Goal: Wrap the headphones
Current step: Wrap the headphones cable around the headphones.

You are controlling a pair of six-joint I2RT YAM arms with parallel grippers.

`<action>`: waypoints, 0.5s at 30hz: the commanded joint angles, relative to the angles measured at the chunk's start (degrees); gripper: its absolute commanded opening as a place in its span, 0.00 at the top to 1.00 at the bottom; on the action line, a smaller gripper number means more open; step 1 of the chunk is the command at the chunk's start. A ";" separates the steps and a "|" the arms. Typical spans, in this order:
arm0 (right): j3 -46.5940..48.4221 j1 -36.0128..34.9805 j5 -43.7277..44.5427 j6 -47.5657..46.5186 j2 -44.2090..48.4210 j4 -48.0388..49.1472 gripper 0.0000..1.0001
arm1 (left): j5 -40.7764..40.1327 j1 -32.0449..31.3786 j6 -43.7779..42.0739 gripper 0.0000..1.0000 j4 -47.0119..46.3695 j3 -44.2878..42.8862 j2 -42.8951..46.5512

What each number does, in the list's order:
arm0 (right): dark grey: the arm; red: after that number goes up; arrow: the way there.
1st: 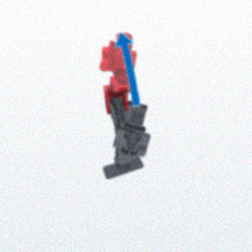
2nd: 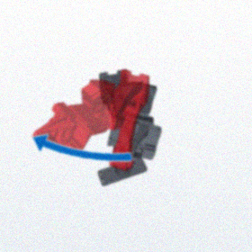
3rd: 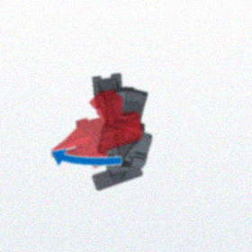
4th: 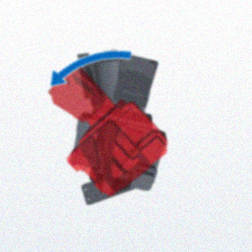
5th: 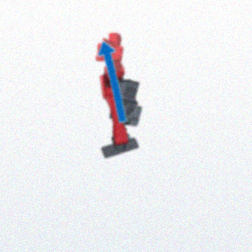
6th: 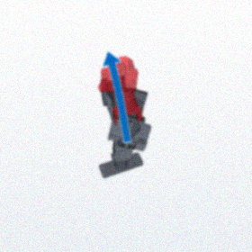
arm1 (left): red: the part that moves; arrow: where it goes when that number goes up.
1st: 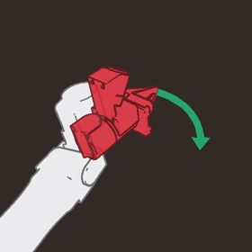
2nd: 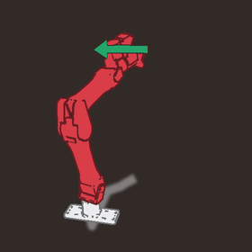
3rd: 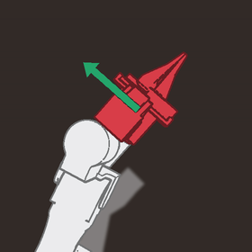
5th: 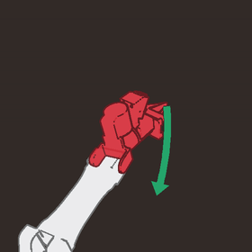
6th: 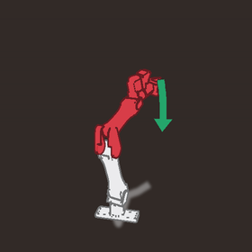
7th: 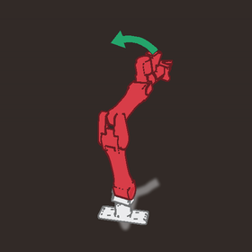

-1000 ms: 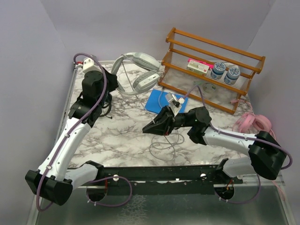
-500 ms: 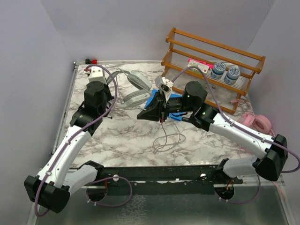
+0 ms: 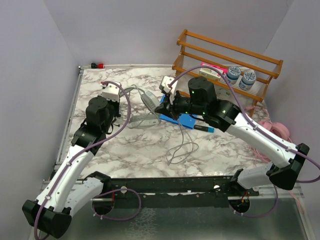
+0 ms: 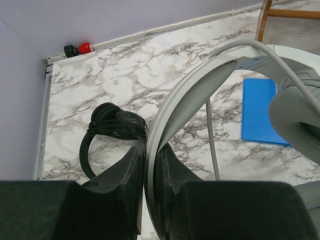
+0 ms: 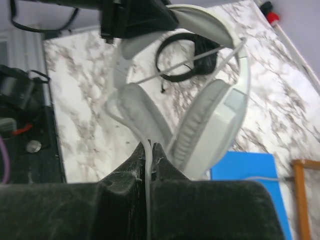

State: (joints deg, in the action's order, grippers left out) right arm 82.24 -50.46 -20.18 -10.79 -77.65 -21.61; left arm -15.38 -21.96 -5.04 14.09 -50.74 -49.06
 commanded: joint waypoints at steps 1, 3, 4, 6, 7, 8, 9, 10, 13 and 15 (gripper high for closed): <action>4.33 -0.06 11.87 -6.94 -2.00 -3.67 0.99 | 6.45 -0.64 -4.34 1.00 3.73 -1.41 0.37; 4.59 -0.05 17.02 -8.70 -2.85 -2.87 0.99 | 8.20 -1.03 -4.69 1.00 5.24 -1.79 0.37; 4.15 -0.07 19.36 -9.58 -3.12 -1.64 0.99 | 9.20 -1.23 -4.62 1.00 5.83 -1.89 0.43; 2.80 -0.01 24.38 -11.18 -3.65 1.34 0.98 | 12.23 -1.25 -4.41 1.00 6.79 -1.84 0.79; 2.35 -0.01 26.30 -11.53 -3.99 2.69 0.98 | 14.03 -1.31 -4.17 1.00 7.29 -1.82 0.80; 2.02 0.04 28.01 -11.57 -4.43 4.00 0.98 | 15.81 -1.33 -3.83 1.00 7.66 -1.88 0.86; 1.78 0.06 29.69 -11.29 -4.85 5.32 0.98 | 17.42 -1.34 -3.53 1.00 8.04 -1.97 0.81; 1.85 0.22 31.10 -10.94 -5.39 6.17 0.98 | 18.54 -1.34 -3.22 1.00 8.40 -2.06 0.83; 1.88 1.38 31.96 -9.64 -6.46 8.04 0.97 | 19.65 -1.34 -2.77 1.00 9.24 -2.56 0.85; 1.12 2.01 32.44 -9.55 -6.72 9.83 0.94 | 19.96 -1.34 -2.77 1.00 9.88 -2.90 1.01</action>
State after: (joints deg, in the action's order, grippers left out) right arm 83.85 -51.24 2.17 -19.62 -84.18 -20.62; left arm -1.56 -23.11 -6.90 19.59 -51.27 -49.08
